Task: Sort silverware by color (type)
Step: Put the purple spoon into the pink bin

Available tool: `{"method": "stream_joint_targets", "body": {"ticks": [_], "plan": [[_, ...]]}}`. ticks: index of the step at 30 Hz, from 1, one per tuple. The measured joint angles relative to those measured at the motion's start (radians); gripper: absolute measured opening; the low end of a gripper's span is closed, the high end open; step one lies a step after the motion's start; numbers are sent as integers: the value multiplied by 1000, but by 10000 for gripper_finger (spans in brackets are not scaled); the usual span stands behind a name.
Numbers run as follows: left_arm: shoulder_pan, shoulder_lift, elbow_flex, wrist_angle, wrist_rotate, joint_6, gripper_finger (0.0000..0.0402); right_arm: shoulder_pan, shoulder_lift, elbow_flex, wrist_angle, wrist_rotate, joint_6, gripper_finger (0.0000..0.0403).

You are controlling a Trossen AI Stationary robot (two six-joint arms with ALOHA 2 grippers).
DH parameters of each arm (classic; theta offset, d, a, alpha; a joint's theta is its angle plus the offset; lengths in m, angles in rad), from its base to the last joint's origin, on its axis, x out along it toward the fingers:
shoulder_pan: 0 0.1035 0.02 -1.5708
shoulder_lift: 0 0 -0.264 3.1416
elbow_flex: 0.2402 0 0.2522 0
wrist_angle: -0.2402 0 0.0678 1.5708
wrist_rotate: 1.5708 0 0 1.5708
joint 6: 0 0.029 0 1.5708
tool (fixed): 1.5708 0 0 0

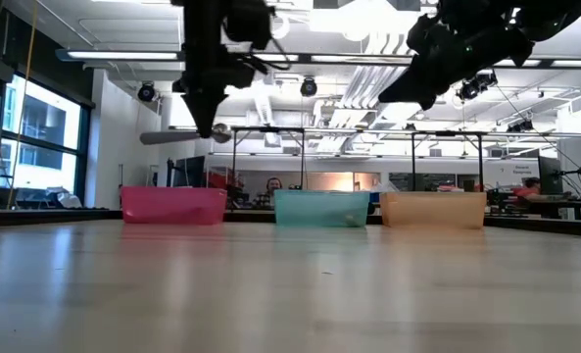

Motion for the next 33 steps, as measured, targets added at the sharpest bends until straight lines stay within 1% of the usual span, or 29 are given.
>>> {"method": "stream_joint_targets", "body": {"ticks": [3,6,9,12,16,18,22,25,27,33], "plan": [[137,-35,0,13,-31,236,0,0,0,0,12,83,35,0],[270,-43,0,73,-36,472,0,0,0,0,17,152,78,0],[389,-29,0,139,-1,661,0,0,0,0,21,215,121,0],[485,6,0,181,52,782,0,0,0,0,25,281,155,0],[564,67,0,193,96,865,0,0,0,0,39,347,224,0],[581,98,0,199,115,900,0,0,0,0,50,372,257,0],[587,134,0,224,141,957,0,0,0,0,71,423,292,0],[587,140,-4,237,174,966,0,0,0,0,74,458,308,0],[587,139,-16,247,176,982,0,0,0,0,74,473,316,0],[576,139,-105,271,179,1058,0,0,0,0,74,491,352,0]]}}
